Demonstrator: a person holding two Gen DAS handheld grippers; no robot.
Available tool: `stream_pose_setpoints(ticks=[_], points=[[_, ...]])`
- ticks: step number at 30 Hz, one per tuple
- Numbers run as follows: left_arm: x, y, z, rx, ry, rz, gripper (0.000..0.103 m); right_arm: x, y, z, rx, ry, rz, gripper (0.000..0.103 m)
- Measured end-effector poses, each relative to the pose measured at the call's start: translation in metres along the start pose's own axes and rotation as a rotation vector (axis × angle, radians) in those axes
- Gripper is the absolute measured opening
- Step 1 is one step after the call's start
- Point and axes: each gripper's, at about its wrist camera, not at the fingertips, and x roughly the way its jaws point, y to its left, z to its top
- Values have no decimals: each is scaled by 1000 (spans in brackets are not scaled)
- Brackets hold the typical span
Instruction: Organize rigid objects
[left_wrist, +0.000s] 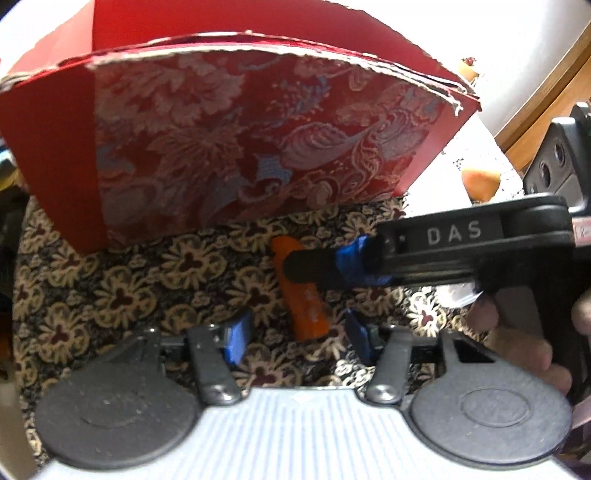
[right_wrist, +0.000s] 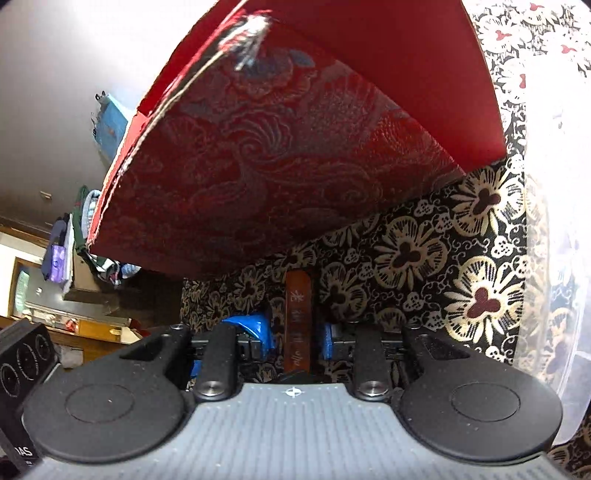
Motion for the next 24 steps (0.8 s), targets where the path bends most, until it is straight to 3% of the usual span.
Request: stream_pose_setpoints(ticks=[2, 9, 10, 11, 15, 24], points=[[4, -1, 5, 4, -9, 13, 43, 0, -6, 3, 3, 2, 3, 10], [7, -6, 10, 5, -21, 25, 39, -1, -6, 3, 3, 2, 12, 9], [7, -8, 10, 3, -22, 24, 34, -1, -6, 3, 1, 5, 15, 9], [8, -8, 11, -7, -21, 24, 20, 0, -6, 3, 1, 7, 17, 9], [6, -5, 8, -63, -18, 18, 15, 1, -7, 4, 9, 12, 19, 9], [4, 26, 8, -228, -1, -89, 10, -3, -11, 8, 30, 30, 27, 9]])
